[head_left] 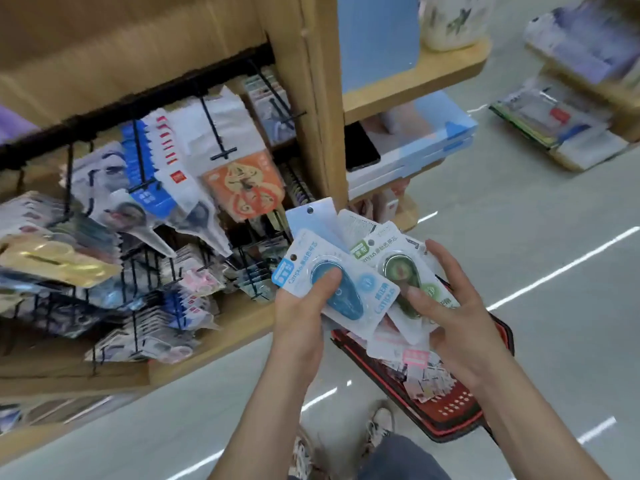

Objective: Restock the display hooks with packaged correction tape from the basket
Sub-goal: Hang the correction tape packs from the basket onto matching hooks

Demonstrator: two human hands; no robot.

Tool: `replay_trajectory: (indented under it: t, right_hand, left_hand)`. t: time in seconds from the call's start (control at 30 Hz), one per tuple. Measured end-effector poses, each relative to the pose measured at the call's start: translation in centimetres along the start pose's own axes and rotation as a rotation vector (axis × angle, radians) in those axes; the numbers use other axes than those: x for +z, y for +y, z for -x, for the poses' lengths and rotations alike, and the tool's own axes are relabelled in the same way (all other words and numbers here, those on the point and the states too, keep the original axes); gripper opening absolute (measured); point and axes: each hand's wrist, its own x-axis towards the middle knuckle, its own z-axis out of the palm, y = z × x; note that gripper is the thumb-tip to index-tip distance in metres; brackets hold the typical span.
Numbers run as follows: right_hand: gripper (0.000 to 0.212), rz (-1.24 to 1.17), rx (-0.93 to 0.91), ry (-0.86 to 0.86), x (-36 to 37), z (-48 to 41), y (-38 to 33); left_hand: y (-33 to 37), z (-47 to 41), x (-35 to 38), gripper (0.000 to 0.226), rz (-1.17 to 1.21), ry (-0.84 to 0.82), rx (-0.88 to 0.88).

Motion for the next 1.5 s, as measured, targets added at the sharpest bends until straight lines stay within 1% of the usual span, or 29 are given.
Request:
replay_trajectory:
  t: [0.13,0.2,0.23,0.3,0.37,0.47,0.53,0.6,0.63,0.73,0.83,0.87,0.93,1.03,1.1,1.13,1.17,1.2,1.27,1.3,1.37,1.5]
  right_hand:
    - [0.054,0.191,-0.081,-0.028,4.4,0.5,0.0]
    - [0.045,0.395,-0.158,-0.038,7.4,0.7,0.2]
    - [0.042,0.487,-0.188,-0.068,9.7,0.9,0.8]
    - [0.043,0.553,-0.236,-0.115,12.6,1.1,1.1]
    - [0.042,0.576,-0.265,-0.198,16.8,1.5,2.2]
    - [0.041,0.501,-0.261,-0.253,22.5,2.4,3.7]
    - [0.038,0.423,-0.199,-0.287,25.5,2.9,4.5]
    - [0.028,0.341,-0.103,-0.313,28.0,3.6,5.0]
    - [0.023,0.314,-0.082,-0.337,29.2,4.0,5.2]
    - [0.013,0.337,-0.121,-0.370,32.0,4.5,6.3]
    - [0.012,0.370,-0.136,-0.367,34.4,4.6,7.3]
    - [0.012,0.371,-0.147,-0.368,35.0,4.5,7.6]
    - [0.011,0.365,-0.186,-0.367,36.1,4.7,7.9]
    - [0.011,0.379,-0.251,-0.368,37.5,4.8,7.9]
    - [0.009,0.418,-0.291,-0.382,38.0,4.5,7.6]
    - [0.008,0.443,-0.312,-0.391,38.3,4.2,7.5]
    - [0.008,0.464,-0.328,-0.406,38.5,4.0,7.4]
    - [0.009,0.478,-0.336,-0.425,38.8,3.8,7.3]
    - [0.015,0.500,-0.342,-0.461,39.6,3.4,7.2]
    - [0.018,0.514,-0.344,-0.477,40.1,3.0,7.3]
    - [0.020,0.522,-0.336,-0.516,41.2,2.5,7.6]
    - [0.020,0.525,-0.335,-0.571,43.2,1.2,8.3]
  left_hand:
    - [4.9,2.0,-5.7,0.027,0.039,0.062,0.132]
    - [7.0,3.4,-8.8,0.034,0.050,0.029,0.180]
    - [8.0,4.4,-10.8,0.031,0.041,0.007,0.202]
    - [9.0,5.4,-12.5,0.024,-0.017,-0.044,0.215]
    - [9.9,6.7,-14.9,0.024,-0.054,-0.066,0.229]
    - [11.2,8.3,-17.8,0.028,-0.027,-0.008,0.224]
    - [12.2,9.0,-19.4,0.036,-0.008,0.056,0.249]
    - [13.3,9.8,-20.8,0.037,-0.018,0.110,0.289]
    - [13.8,10.1,-21.5,0.036,-0.028,0.128,0.307]
    - [15.4,11.2,-23.4,0.029,-0.080,0.144,0.339]
    - [16.7,11.7,-25.3,0.014,-0.103,0.138,0.384]
    - [17.3,11.9,-25.8,0.014,-0.088,0.140,0.405]
    - [18.4,12.1,-26.8,0.026,-0.038,0.159,0.465]
    - [20.4,11.6,-28.7,0.036,0.100,0.179,0.550]
    - [21.8,11.0,-30.0,0.048,0.134,0.205,0.581]
    - [22.5,10.8,-30.4,0.051,0.134,0.230,0.590]
    - [23.2,10.6,-30.7,0.050,0.133,0.251,0.593]
    - [23.9,10.4,-30.9,0.044,0.128,0.264,0.587]
    - [25.2,9.9,-31.2,0.017,0.111,0.302,0.586]
    - [25.9,9.6,-31.3,0.010,0.105,0.342,0.596]
    - [27.3,8.8,-31.8,0.020,0.058,0.434,0.647]
    - [30.4,7.1,-32.7,0.020,-0.032,0.570,0.740]
